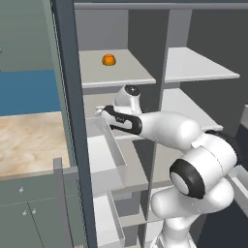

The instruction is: Pick up the frozen fish from the freezer, place it on any shelf in the fridge, and close the fridge and freezer doors when done.

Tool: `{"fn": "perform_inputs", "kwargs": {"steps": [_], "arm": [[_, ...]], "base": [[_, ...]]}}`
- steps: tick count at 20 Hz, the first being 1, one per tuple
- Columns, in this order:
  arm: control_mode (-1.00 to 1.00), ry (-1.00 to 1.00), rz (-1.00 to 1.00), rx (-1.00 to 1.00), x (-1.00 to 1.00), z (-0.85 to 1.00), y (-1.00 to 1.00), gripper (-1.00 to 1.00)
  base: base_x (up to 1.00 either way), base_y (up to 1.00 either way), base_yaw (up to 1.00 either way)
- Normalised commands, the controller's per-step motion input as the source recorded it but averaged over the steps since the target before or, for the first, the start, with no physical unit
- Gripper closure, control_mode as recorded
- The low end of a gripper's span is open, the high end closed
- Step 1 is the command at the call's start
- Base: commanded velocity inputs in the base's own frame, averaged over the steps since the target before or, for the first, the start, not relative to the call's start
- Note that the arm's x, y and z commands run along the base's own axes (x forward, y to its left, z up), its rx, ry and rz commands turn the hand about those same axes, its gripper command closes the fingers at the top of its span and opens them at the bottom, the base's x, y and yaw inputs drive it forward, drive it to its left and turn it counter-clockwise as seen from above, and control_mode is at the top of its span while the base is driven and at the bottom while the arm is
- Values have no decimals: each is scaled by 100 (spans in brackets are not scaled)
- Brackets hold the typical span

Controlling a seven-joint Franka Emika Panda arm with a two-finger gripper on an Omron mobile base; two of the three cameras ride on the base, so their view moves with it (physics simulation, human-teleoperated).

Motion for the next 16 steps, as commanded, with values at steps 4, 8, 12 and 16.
{"fn": "perform_inputs", "kwargs": {"steps": [4,8,12,16], "arm": [[-100,8,0,-5,15,-23,16,-100],[-100,7,0,-5,18,-27,15,-100],[-100,4,0,-4,24,-26,14,-100],[-100,2,0,-3,23,-28,6,-100]], "base": [[0,0,0],[0,0,0],[0,0,0],[0,0,0]]}}
